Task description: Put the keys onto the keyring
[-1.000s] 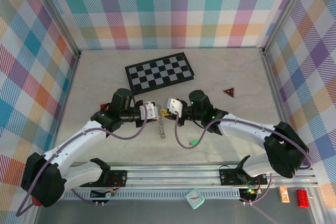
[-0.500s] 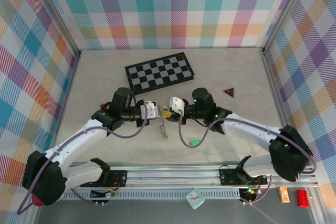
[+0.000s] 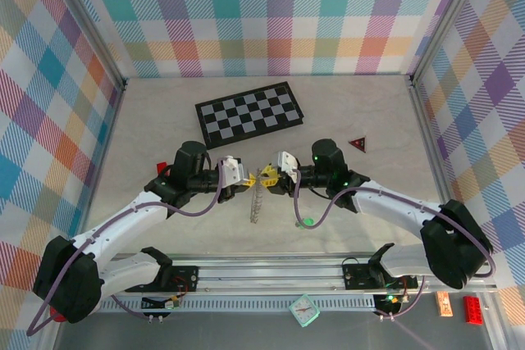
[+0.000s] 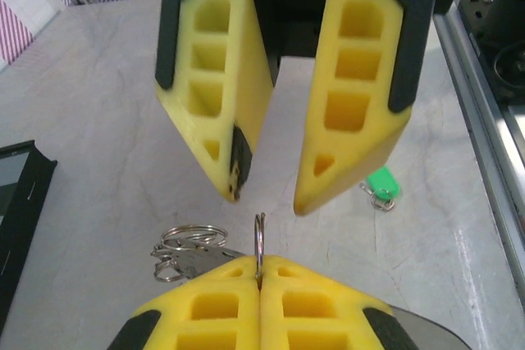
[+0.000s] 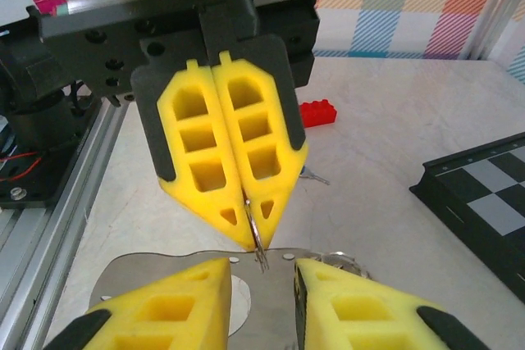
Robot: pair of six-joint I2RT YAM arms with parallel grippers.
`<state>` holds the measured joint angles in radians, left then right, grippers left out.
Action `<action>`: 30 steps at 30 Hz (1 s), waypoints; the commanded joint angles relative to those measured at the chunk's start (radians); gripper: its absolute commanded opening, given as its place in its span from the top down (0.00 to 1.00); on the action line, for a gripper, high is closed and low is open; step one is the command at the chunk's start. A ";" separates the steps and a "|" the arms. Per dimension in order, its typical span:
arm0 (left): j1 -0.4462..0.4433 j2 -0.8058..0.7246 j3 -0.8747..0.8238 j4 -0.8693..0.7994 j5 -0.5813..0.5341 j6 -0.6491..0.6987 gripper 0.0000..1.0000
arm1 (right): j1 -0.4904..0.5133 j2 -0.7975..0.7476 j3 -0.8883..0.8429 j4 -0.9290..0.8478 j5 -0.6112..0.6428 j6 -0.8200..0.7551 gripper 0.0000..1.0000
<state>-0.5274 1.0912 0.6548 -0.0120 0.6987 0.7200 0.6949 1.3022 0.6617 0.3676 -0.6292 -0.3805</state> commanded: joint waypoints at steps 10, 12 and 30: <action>0.009 0.007 -0.005 0.050 0.078 -0.031 1.00 | 0.015 0.039 0.060 -0.004 -0.050 -0.001 0.83; 0.009 0.008 -0.002 0.041 0.080 -0.027 1.00 | 0.017 0.043 0.065 -0.001 -0.052 0.001 0.83; 0.007 0.032 0.004 0.066 0.046 -0.068 0.90 | 0.041 0.057 0.098 -0.032 -0.089 -0.002 1.00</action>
<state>-0.5217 1.1137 0.6548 0.0044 0.7242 0.6651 0.7158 1.3529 0.7223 0.3237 -0.6598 -0.3836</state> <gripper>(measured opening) 0.100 0.048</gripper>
